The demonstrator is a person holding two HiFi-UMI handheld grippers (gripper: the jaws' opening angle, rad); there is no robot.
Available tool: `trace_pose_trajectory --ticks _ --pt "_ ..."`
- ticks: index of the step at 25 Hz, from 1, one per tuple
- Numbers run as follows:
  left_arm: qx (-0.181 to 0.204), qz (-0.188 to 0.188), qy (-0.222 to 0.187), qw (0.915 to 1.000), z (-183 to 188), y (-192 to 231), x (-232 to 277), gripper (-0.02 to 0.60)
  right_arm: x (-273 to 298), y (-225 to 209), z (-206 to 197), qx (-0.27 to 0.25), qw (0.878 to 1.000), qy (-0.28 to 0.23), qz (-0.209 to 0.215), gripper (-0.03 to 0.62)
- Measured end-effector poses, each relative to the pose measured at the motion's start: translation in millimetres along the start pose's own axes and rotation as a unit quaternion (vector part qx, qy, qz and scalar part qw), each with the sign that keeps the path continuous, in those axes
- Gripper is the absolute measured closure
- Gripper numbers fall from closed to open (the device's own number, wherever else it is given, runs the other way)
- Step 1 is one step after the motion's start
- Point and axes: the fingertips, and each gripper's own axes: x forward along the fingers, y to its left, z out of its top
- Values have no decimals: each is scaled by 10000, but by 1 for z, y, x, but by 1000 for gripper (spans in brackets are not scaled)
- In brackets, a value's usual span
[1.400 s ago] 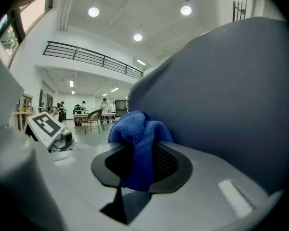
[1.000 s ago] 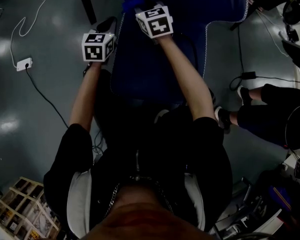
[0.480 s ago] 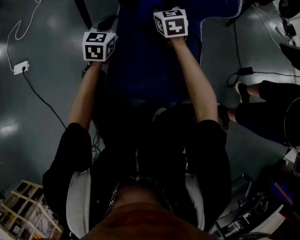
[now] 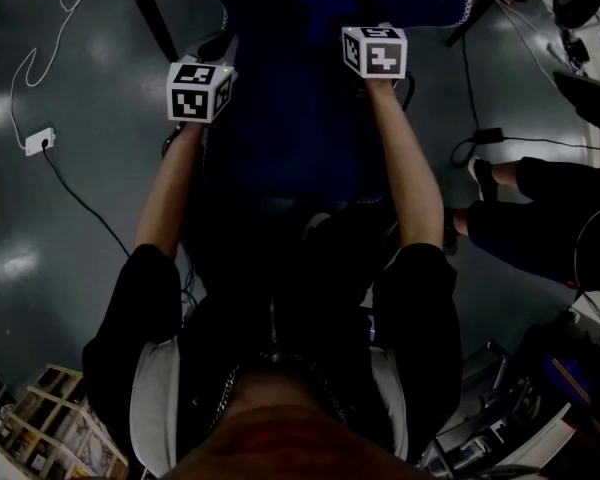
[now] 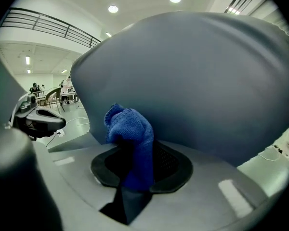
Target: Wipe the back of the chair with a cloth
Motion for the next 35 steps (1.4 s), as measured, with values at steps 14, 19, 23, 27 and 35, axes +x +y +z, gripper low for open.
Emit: trace_pose_trajectory --ticks 14,19,23,27,35 --pt "144 -270 72 9995 7 -25 18 571 -48 -90 -44 499 9927 142 -1085 491" --pt "144 -276 62 9995 9 -27 19 571 -64 -116 -57 796 9877 190 -1334 491" --pt "152 -270 35 9995 10 -27 18 571 -74 -119 -59 999 9851 23 -1402 494" --pt "145 -246 24 9996 11 -26 17 571 -90 -99 -38 886 9869 -467 -1265 494" --pt "175 -108 -220 9995 52 -30 -3 571 -108 -24 46 471 9886 -1352 -466 494"
